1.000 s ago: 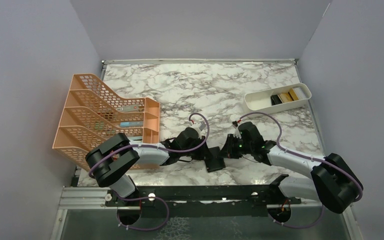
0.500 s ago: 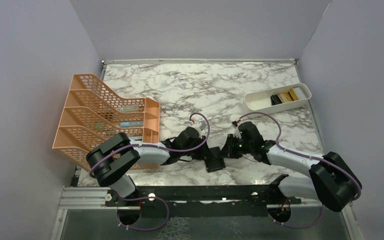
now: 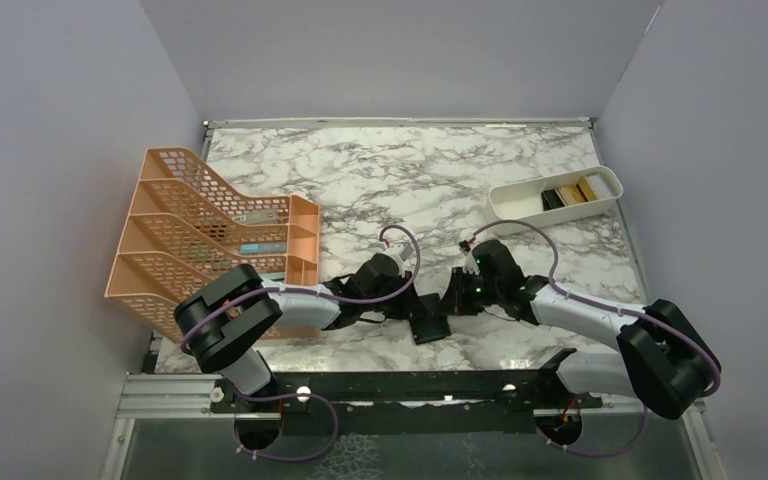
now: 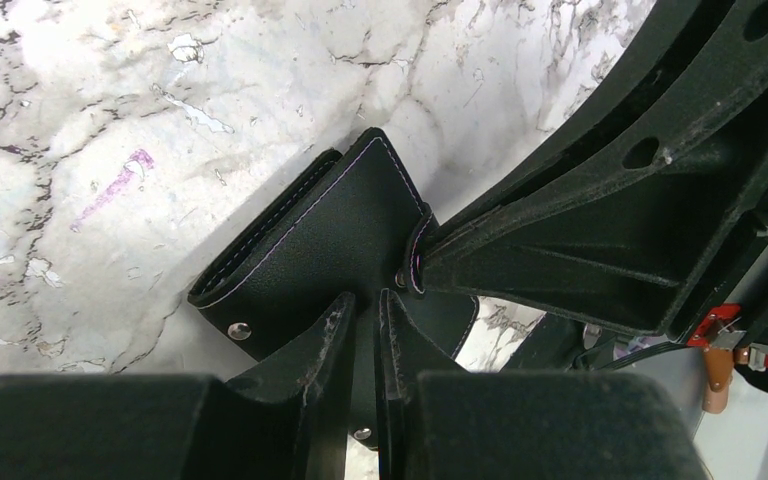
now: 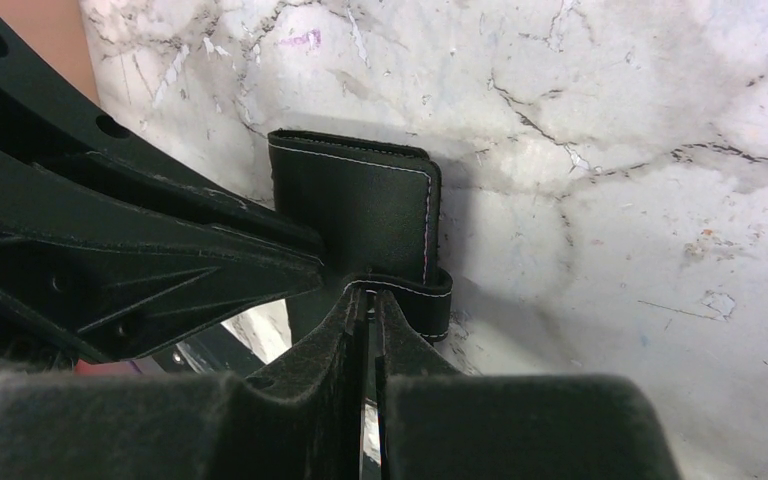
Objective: Put the credit cards into the card holder
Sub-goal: Close the card holder at the center of the board.
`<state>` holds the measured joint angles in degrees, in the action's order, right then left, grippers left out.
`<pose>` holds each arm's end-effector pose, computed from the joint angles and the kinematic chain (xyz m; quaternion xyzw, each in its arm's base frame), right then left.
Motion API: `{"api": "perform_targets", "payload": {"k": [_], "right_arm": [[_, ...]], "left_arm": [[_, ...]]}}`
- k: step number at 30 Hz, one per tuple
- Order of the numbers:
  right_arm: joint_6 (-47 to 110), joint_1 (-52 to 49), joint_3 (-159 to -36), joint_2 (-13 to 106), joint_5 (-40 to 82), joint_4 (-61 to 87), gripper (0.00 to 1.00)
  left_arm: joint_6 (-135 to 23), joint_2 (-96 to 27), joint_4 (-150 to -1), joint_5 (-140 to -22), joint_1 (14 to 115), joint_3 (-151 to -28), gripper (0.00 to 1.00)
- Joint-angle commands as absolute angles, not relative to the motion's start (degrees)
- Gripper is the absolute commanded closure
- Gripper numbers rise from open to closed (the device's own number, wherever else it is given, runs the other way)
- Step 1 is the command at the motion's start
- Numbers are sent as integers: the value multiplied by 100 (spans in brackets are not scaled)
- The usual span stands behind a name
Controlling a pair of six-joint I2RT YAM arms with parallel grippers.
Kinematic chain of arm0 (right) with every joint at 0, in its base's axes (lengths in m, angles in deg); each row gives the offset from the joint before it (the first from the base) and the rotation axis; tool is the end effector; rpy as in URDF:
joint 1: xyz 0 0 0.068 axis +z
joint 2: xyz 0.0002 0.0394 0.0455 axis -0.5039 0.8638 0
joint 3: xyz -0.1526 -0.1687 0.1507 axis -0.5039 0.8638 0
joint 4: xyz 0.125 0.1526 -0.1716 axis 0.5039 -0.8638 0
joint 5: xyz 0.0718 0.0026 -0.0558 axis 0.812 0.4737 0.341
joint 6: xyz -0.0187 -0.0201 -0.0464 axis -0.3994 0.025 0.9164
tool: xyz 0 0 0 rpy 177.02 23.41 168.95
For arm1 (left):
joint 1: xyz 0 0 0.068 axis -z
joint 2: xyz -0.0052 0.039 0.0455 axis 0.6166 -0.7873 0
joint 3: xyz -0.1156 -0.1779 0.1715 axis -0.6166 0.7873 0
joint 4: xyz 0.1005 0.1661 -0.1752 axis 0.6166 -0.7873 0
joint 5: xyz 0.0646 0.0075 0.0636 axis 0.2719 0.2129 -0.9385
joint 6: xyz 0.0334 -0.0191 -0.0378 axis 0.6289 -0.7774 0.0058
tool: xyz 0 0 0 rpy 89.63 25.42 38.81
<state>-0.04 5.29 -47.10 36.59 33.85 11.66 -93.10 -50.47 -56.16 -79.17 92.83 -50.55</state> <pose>0.1722 0.1387 0.1492 -0.0421 0.9190 0.3482 0.1799 0.1650 -0.2443 0.1386 0.0858 0.8839 -0.4033 0.2205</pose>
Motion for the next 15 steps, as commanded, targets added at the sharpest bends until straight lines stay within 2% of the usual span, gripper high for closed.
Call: {"api": "perform_targets", "payload": {"k": [1, 15], "right_arm": [[149, 764, -4925, 3803, 3312, 744, 89], [174, 1193, -5258, 4189, 2380, 150, 89]], "left_arm": [[-9271, -5420, -5843, -7954, 9362, -5080, 83], [-9337, -5479, -5843, -7963, 9361, -5049, 84]]}}
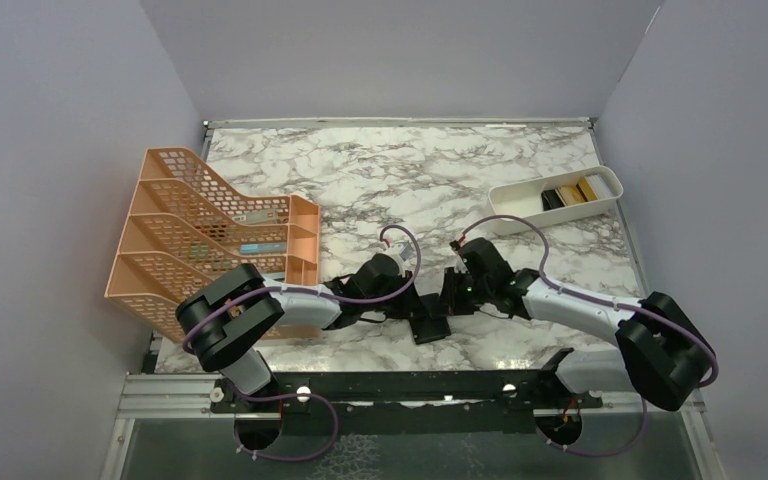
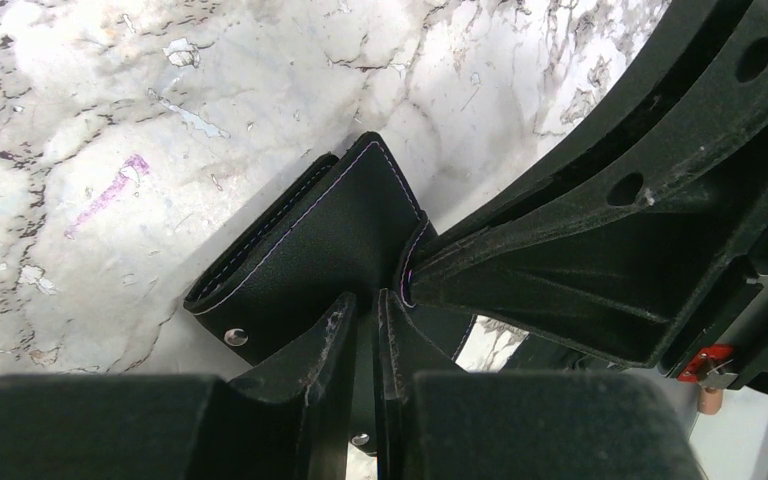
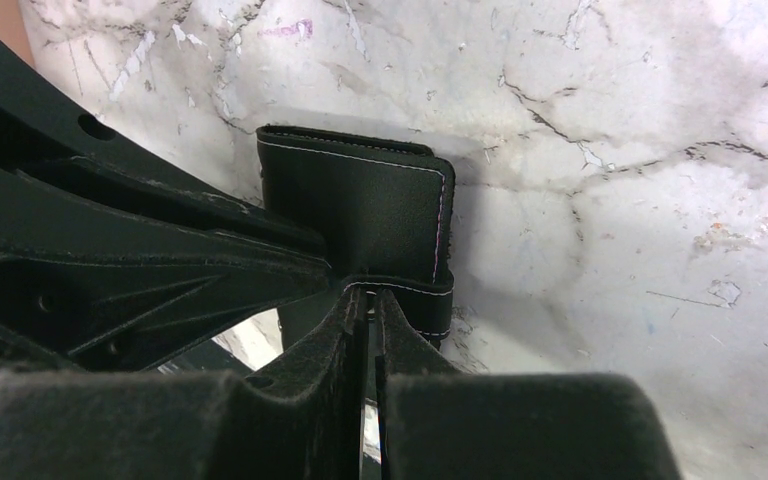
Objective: Put the credit cards into the card holder
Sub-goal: Close the card holder at the center of the board.
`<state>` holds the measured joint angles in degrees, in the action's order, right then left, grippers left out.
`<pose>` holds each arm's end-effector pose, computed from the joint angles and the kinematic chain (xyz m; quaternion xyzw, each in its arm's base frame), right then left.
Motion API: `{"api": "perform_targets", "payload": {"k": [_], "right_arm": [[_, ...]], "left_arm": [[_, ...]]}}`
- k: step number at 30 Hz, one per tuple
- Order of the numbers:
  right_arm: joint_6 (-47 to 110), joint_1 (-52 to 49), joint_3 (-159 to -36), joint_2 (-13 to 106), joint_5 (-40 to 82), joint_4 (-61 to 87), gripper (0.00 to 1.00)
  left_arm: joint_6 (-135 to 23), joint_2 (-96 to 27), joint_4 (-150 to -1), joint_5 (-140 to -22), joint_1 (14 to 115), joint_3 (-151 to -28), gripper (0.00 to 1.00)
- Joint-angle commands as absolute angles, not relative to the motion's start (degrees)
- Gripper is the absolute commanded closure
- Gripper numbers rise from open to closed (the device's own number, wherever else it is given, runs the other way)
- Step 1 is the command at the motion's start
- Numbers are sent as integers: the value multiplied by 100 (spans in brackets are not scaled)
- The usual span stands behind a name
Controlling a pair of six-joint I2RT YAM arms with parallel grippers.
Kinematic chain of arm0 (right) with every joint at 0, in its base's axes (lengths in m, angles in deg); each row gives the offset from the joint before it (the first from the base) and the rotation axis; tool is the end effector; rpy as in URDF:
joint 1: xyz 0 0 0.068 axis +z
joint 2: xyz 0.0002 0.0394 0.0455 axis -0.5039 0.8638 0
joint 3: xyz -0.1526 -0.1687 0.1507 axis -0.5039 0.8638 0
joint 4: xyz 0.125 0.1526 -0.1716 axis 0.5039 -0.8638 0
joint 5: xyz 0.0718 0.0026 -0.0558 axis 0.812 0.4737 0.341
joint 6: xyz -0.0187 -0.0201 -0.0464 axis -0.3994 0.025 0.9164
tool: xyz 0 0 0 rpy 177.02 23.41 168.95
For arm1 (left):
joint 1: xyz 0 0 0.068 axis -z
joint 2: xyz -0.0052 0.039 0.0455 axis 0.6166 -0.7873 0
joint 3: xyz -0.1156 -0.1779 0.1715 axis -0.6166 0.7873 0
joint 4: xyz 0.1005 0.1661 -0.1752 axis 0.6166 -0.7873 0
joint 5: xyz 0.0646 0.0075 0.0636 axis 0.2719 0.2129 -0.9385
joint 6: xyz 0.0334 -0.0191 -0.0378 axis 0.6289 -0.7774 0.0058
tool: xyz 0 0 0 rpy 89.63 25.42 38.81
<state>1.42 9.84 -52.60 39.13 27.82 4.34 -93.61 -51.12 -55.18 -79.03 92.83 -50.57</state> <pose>0.1724 0.1571 0.1577 -0.0674 0.9367 0.2961 0.1741 0.1658 -0.2455 0.1371 0.0826 0.8828 -0.4070 0.2196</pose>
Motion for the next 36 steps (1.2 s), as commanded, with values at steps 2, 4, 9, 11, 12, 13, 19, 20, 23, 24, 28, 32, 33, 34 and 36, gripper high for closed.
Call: {"api": "perform_targets", "payload": {"k": [2, 4, 9, 11, 12, 13, 19, 20, 23, 24, 28, 32, 33, 34, 36], "right_arm": [[193, 1263, -5338, 4289, 2203, -2, 89], [179, 1369, -5407, 4403, 2014, -111, 89], [105, 1527, -5526, 4806, 1639, -409, 90], [81, 1583, -5563, 4952, 1428, -563, 90], [62, 1637, -5597, 5030, 1293, -666, 90], [36, 1687, -5641, 5095, 1162, -758, 90], [-30, 1794, -5721, 5158, 1013, -816, 91], [-34, 1799, -5766, 5118, 981, -828, 90], [-26, 1795, -6016, 4840, 844, -1019, 87], [-19, 1799, -6119, 4689, 789, -1107, 85], [71, 1799, -6443, 3878, 666, -1261, 76], [214, 1799, -6787, 3094, 527, -1435, 64], [258, 1799, -6828, 2863, 518, -1430, 61], [271, 1799, -6852, 2633, 461, -1437, 57], [301, 1797, -6911, 2176, 362, -1443, 31]], "left_arm": [[-9355, -5464, -5842, -7963, 9365, -5037, 85], [-9371, -5440, -5851, -7955, 9353, -5036, 85], [-9500, -5175, -5991, -8026, 9331, -5040, 86], [-9545, -4969, -6197, -8167, 9312, -5035, 86], [-9577, -4855, -6316, -8230, 9288, -5029, 86], [-9605, -4721, -6394, -8289, 9258, -5009, 86], [-9588, -3885, -6766, -8685, 9188, -4870, 85], [-9545, -3742, -6850, -8753, 9186, -4861, 84], [-9460, -3287, -7120, -8981, 9185, -4860, 79], [-9417, -3135, -7190, -9044, 9185, -4875, 77], [-9150, -2547, -7757, -9270, 9181, -5098, 68], [-8729, -1980, -8604, -9602, 9185, -5610, 53], [-8626, -1838, -8864, -9693, 9185, -5771, 50], [-8539, -1691, -9111, -9808, 9187, -5929, 44], [-8375, -1401, -9505, -9960, 9186, -6232, 4]]}}
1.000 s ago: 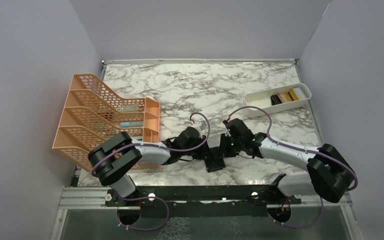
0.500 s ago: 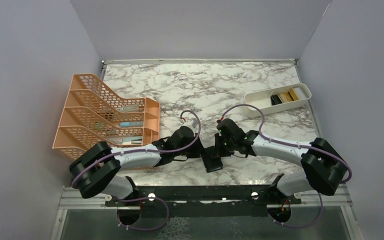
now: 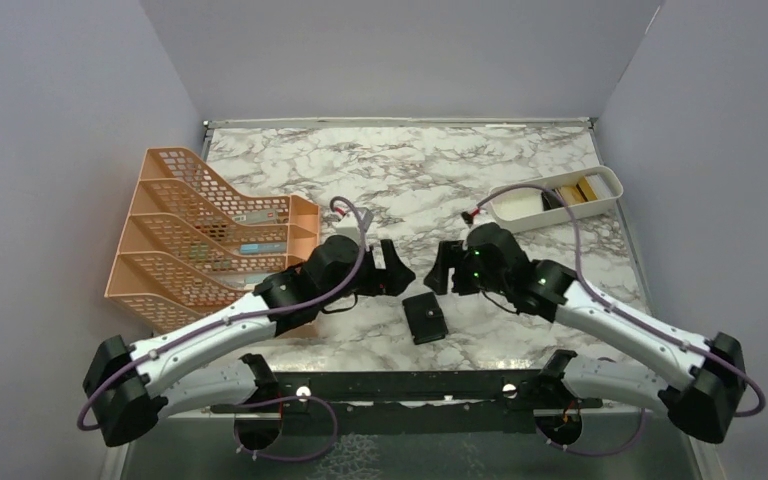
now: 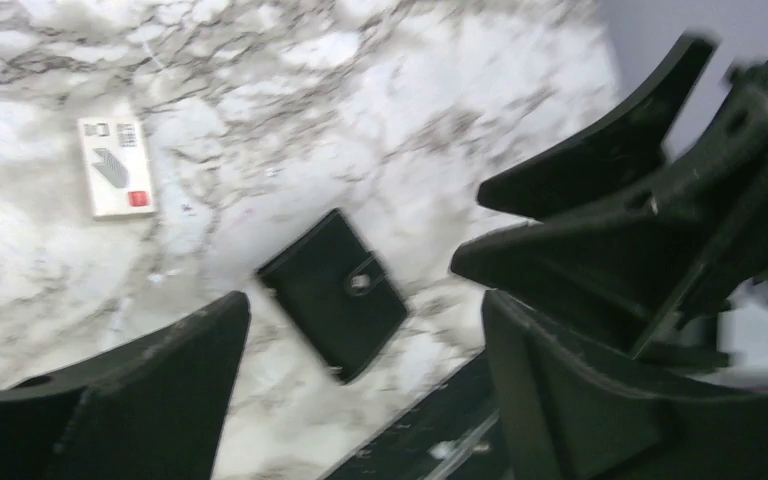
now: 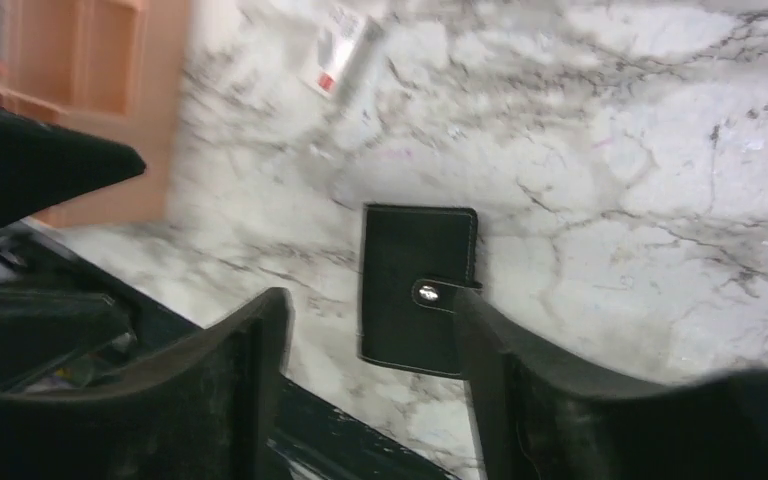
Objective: Put the credit cards into the card holder
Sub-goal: Close the card holder at the center of the board, then reset both arms
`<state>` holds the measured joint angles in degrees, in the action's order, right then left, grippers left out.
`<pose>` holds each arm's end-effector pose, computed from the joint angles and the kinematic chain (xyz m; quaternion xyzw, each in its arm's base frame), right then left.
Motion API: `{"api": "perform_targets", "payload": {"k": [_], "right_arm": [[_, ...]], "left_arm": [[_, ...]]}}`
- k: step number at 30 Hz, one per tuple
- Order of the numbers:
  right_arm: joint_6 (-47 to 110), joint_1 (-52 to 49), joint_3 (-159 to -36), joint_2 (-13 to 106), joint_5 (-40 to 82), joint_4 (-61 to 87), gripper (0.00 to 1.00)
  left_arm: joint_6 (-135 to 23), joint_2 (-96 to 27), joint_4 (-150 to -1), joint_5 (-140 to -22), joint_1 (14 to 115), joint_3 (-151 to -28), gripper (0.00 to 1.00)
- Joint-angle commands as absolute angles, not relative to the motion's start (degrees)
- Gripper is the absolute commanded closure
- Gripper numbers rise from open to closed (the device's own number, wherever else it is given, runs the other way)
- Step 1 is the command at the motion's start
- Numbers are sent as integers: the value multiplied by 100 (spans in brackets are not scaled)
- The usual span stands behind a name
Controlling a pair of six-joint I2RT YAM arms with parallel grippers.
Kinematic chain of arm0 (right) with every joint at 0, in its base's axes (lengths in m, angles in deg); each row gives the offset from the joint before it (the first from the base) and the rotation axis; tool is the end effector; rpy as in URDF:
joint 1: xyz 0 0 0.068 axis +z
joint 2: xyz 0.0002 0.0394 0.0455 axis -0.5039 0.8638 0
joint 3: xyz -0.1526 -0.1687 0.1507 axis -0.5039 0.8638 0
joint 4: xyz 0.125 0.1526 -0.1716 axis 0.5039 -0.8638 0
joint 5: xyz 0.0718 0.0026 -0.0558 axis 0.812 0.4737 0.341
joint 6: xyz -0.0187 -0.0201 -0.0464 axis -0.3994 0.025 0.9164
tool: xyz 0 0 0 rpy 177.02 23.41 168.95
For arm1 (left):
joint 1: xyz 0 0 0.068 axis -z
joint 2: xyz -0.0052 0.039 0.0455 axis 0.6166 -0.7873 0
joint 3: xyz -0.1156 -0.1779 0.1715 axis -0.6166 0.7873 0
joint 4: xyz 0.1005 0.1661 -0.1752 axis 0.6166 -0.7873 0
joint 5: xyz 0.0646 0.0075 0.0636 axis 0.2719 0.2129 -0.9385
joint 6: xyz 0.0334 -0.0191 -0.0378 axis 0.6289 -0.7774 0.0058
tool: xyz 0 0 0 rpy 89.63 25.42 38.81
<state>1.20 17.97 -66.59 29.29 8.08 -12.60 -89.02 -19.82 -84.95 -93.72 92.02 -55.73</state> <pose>0.1572 0.1715 0.2486 -0.0729 0.9215 0.2290 0.3050 0.1407 -0.1884 0.2547 0.0491 0.8590 -0.3624 0.3582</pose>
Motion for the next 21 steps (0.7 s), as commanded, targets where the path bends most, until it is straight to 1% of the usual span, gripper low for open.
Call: {"api": "perform_targets", "payload": {"k": [1, 2, 7, 9, 11, 15, 21], "right_arm": [[334, 1799, -6943, 1937, 342, -1424, 6], [361, 1799, -6979, 1708, 334, -1402, 0], [313, 1799, -6987, 779, 179, -1388, 1], [-175, 1799, -6993, 597, -263, -1700, 1], [-501, 1795, -7017, 489, -563, -1996, 1], [-372, 1799, -7063, 458, -432, -2116, 0], [-405, 1799, -7287, 611, -694, -2193, 1]], "left_arm": [[-8288, -1251, -9651, -10007, 9186, -6366, 1], [-8215, -1094, -9761, -10040, 9185, -6485, 1], [-8039, -438, -10119, -9996, 9185, -6930, 1], [-8049, -269, -10224, -9879, 9185, -7070, 1], [-8098, -92, -10251, -9807, 9185, -7093, 1], [-8164, 119, -10246, -9933, 9190, -6879, 1], [-8183, 145, -10235, -9883, 9185, -6667, 1]]}}
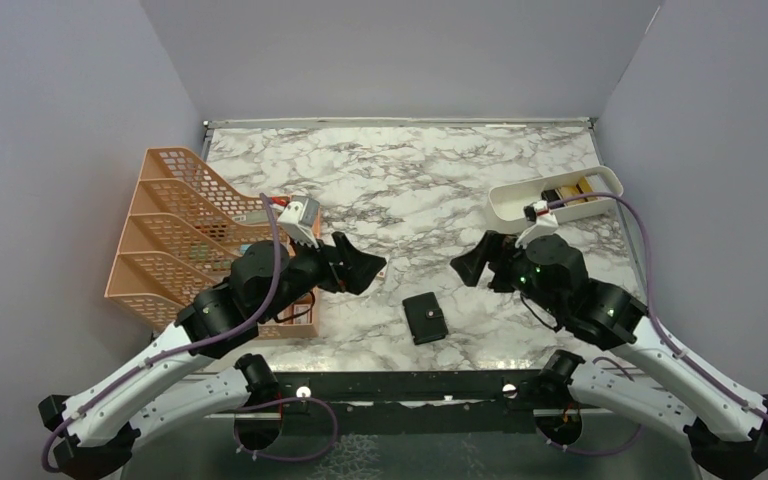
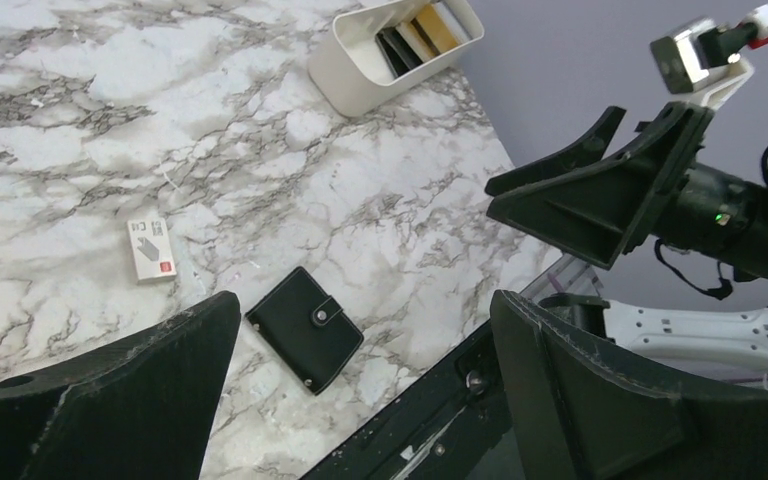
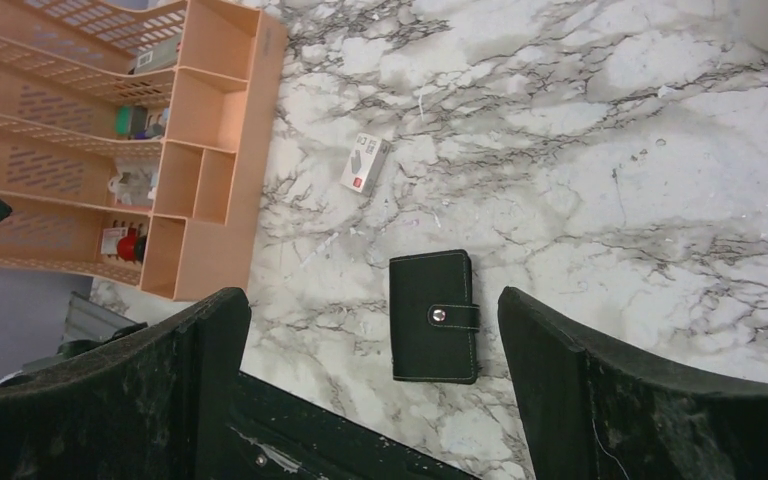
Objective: Put the credit cards into the card holder
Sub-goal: Reset both arms
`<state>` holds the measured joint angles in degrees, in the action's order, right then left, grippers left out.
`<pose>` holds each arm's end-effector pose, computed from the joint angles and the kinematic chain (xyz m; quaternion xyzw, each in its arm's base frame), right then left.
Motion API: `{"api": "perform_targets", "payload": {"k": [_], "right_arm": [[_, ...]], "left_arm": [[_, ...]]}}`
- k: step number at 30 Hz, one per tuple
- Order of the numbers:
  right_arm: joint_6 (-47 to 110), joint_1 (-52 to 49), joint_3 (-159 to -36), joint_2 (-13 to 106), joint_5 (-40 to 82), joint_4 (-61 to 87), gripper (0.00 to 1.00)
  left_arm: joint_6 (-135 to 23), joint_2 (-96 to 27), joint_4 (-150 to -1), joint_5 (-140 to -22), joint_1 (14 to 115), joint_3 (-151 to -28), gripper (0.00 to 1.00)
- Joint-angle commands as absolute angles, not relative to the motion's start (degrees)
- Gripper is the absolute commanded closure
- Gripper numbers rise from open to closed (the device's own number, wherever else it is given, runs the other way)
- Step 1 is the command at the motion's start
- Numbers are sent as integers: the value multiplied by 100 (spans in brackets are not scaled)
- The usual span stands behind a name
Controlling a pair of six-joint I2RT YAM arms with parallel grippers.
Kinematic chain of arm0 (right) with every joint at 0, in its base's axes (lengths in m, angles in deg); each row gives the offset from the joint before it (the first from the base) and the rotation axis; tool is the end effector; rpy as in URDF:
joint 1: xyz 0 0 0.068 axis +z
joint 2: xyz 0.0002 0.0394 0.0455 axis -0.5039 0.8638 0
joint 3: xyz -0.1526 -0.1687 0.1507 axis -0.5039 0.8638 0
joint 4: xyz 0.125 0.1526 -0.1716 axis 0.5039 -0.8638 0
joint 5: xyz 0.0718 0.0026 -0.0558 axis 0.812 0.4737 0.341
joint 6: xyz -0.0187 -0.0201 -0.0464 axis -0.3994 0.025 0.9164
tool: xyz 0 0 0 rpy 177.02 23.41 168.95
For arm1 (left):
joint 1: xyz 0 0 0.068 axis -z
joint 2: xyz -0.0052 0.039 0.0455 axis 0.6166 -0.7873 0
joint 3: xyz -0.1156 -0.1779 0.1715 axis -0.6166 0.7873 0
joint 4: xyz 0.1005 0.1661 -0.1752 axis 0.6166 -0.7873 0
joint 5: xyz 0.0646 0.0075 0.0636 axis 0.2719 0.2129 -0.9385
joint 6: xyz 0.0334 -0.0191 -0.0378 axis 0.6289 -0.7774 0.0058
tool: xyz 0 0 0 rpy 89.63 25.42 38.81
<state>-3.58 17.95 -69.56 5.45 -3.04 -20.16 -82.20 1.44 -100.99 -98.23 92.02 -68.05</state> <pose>0.1078 0.1059 0.3278 0.0276 0.8431 0.2882 0.4531 0.0927 -0.1178 0.3672 0.0578 0.7703 -0.4106 0.4844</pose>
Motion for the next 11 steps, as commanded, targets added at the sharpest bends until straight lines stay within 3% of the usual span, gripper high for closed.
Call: {"api": "perform_targets", "payload": {"k": [1, 11], "right_arm": [[-341, 1799, -7346, 649, -721, -2194, 1], [-118, 1799, -7359, 775, -756, -2116, 1]], "left_arm": [[-8194, 151, -10235, -9918, 9185, -6620, 1], [-8151, 147, -10202, -10055, 9185, -6473, 1]]}}
